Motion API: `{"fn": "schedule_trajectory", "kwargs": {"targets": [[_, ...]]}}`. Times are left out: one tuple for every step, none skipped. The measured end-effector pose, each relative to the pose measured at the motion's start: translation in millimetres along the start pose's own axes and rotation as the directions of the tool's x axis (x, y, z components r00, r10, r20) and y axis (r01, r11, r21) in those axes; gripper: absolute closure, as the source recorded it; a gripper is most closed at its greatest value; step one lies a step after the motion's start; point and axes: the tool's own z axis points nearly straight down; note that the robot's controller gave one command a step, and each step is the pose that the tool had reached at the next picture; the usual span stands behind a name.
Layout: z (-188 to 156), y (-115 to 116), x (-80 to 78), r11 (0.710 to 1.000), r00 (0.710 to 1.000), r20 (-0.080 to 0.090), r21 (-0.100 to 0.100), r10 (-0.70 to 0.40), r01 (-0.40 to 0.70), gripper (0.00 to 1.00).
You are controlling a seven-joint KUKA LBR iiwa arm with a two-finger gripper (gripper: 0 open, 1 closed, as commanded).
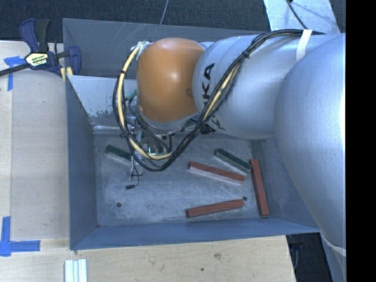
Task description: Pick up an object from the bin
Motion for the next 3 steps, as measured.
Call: {"fn": "schedule_trajectory", "kwargs": {"targets": [[-5,-1,-2.1,1.0,1.0,0.008,-0.002,0.003,-0.003,0.0],[-4,-1,-2.5,1.0,1.0,0.008,-0.001,0.004,-0.004,0.0],[17,-2,-22.4,0.999,0.999,0.006,0.001,-0.036,0.036,0.0]]}}
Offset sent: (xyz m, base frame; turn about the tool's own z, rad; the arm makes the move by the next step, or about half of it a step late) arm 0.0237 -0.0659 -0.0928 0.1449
